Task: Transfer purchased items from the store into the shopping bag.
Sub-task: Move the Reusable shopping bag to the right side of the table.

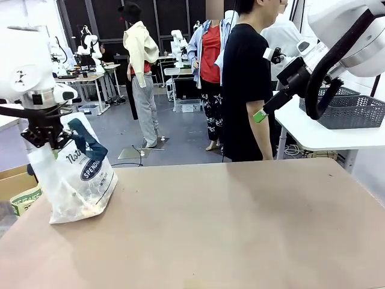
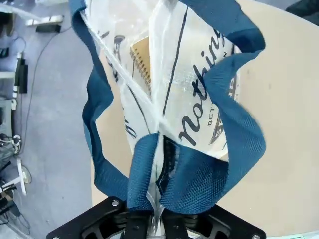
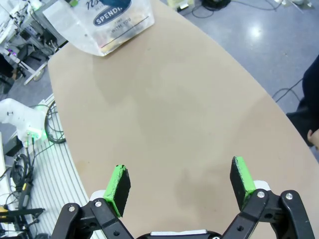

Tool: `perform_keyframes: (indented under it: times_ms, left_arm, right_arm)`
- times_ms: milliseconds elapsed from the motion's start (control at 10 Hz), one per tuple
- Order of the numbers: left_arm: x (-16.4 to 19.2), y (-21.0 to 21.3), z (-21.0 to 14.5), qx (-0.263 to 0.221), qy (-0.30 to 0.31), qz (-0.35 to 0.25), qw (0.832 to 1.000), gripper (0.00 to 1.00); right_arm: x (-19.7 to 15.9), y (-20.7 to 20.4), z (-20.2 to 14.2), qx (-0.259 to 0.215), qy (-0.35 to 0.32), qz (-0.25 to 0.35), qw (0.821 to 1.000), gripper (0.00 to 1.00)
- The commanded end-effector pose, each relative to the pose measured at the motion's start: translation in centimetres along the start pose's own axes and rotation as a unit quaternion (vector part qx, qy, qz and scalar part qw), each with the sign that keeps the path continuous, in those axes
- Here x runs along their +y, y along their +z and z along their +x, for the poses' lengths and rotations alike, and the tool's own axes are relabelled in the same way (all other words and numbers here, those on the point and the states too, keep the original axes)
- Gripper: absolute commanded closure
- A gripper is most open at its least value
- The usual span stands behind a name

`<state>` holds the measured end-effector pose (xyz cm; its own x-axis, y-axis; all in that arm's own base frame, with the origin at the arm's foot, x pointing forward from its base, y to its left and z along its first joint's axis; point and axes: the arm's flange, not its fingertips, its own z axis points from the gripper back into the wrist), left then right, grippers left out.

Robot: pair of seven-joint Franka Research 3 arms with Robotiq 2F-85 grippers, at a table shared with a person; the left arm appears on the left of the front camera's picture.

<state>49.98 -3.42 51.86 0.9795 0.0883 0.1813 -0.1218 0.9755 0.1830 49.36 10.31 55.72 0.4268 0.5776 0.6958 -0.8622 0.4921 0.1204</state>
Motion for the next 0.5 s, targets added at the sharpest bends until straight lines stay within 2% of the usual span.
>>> perform_keyframes:
  times_ms: [0,400]
  left_arm:
    - [2.0,-1.2,-2.0,0.005,0.011,0.024,1.000,1.00]
    - [3.6,-1.0,-2.1,-0.001,0.022,0.028,0.999,1.00]
  right_arm:
    - [0.1,-0.1,0.1,0.001,-0.002,-0.004,1.000,0.00]
    - [0.1,-0.1,0.1,0.001,-0.002,-0.004,1.000,0.00]
